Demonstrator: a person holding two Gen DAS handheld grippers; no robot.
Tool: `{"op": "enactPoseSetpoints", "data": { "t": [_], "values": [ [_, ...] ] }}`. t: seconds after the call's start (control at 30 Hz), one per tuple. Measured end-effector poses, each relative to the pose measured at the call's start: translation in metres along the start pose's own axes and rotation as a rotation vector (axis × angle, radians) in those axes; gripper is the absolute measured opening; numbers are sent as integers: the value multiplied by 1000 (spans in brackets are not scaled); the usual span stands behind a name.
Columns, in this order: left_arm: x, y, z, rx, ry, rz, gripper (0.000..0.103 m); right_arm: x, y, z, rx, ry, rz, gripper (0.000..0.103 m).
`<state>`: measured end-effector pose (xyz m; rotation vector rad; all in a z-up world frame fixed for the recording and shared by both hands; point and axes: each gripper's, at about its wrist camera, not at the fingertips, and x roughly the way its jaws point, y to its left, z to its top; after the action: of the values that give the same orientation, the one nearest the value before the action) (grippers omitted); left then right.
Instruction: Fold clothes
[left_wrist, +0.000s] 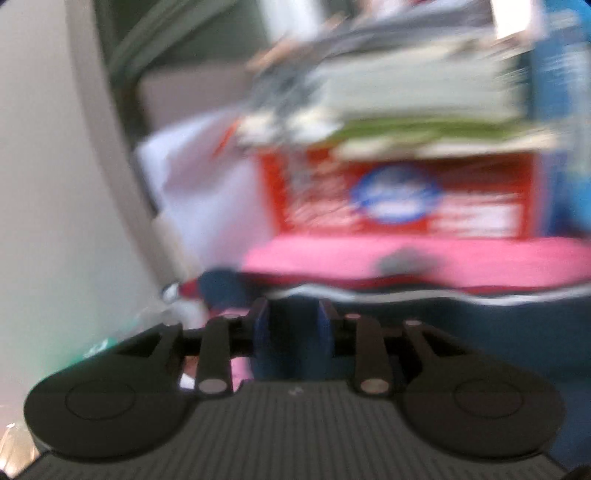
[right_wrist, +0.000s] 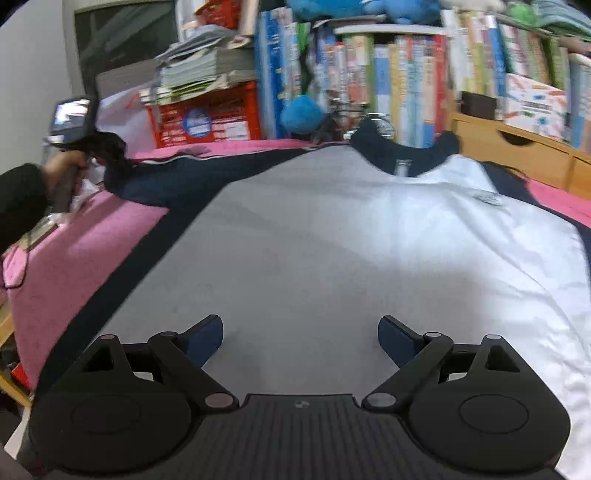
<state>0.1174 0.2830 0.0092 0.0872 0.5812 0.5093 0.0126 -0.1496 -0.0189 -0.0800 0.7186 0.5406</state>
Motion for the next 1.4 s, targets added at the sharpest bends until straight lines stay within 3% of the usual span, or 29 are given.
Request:
{"op": "enactPoseSetpoints", "data": {
  "t": [0.1, 0.23, 0.4, 0.43, 0.53, 0.63, 0.8, 0.93, 1.07, 1.17, 1.27, 1.33, 1.4],
  "values": [
    [-61, -44, -11, 51, -24, -235, 36, -24, -22, -15, 71, -46, -63, 92],
    [-106, -62, -52, -20, 115, -478, 42, -72, -69, -51, 208, -86, -217, 92],
    [-159, -81, -104, -120, 301, -769, 48, -129, -113, -104, 366, -123, -284, 92],
    [-167, -79, -110, -134, 322, -787, 50, -136, -115, -112, 373, -129, -294, 92],
    [-197, -71, -128, -137, 335, -806, 57, -152, -119, -132, 390, -139, -305, 92],
    [-220, -67, -139, -119, 353, -849, 72, -162, -114, -147, 405, -154, -267, 90],
    [-239, -61, -158, -92, 422, -905, 75, -160, -99, -157, 383, -158, -191, 76],
    [-252, -58, -163, -78, 407, -917, 76, -159, -87, -160, 361, -182, -226, 74],
    [-252, -60, -173, -82, 519, -999, 76, -169, -89, -166, 393, -199, -233, 73],
    [-254, -68, -183, 1, 595, -943, 76, -177, -85, -174, 386, -214, -241, 73],
    [-267, -79, -187, 154, 566, -844, 75, -186, -55, -178, 220, -227, -290, 77],
    [-281, -86, -189, 246, 480, -778, 75, -186, -21, -181, 0, -228, -360, 87],
    [-296, -89, -189, 315, 362, -730, 75, -179, 14, -185, -207, -228, -408, 87]
  ]
}}
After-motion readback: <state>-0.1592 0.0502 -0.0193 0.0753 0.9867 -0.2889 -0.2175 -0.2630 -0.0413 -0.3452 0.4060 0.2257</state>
